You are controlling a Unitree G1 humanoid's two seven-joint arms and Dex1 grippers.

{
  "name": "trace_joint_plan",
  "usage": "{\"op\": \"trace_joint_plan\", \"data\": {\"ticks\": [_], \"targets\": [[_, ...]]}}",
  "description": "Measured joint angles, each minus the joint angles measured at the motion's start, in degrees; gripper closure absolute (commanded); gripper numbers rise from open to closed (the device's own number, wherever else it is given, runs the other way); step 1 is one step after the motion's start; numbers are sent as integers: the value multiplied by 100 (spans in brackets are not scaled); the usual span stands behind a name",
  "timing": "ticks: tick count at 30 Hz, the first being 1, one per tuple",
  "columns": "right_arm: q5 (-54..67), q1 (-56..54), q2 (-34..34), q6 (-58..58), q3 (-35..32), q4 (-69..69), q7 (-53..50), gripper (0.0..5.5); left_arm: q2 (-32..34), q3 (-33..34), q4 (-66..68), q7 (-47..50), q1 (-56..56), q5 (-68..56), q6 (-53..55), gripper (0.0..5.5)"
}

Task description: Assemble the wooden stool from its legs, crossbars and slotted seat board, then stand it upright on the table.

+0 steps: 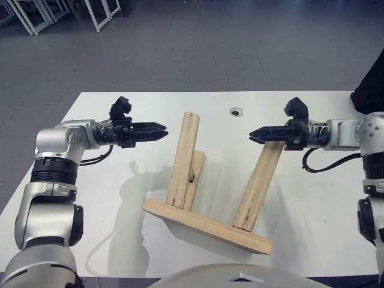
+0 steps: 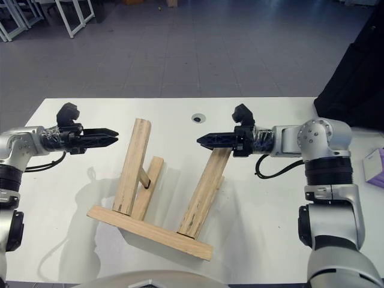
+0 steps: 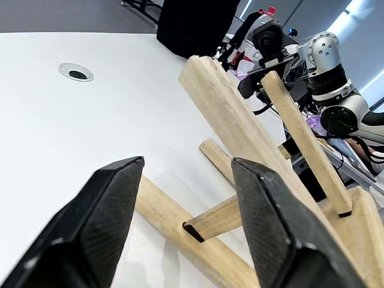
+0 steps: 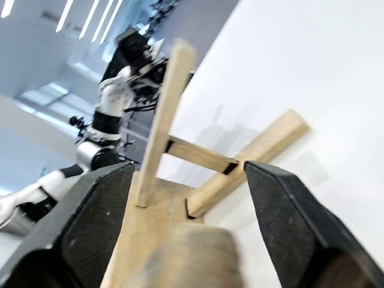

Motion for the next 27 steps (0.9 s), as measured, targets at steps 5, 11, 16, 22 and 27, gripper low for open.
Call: {"op": "trace_joint_plan", "data": {"ticks": [5, 11, 16, 22, 27], "targets": [[-318, -667, 7, -1479, -1426, 1273, -554, 162, 52, 534, 216, 81, 327, 159, -448, 244], [-250, 1158, -1014, -1150, -2068, -1363, -741, 162, 595, 1379, -2265, 499, 2347, 85, -300, 244], [-257, 3782, -1640, -1073, -1886, -3821, -48, 162, 837, 1418, -3363, 477, 4180, 999, -1923, 244], [-2146, 6376, -3297, -2694, -1048, -6040, 677, 162, 925, 1288, -4038, 248, 5051, 1944, -4987, 244], [-2744, 7207, -3492, -3187, -735, -7272, 554, 162, 707, 882, -4556, 388, 5118, 1949, -5511, 244]]}}
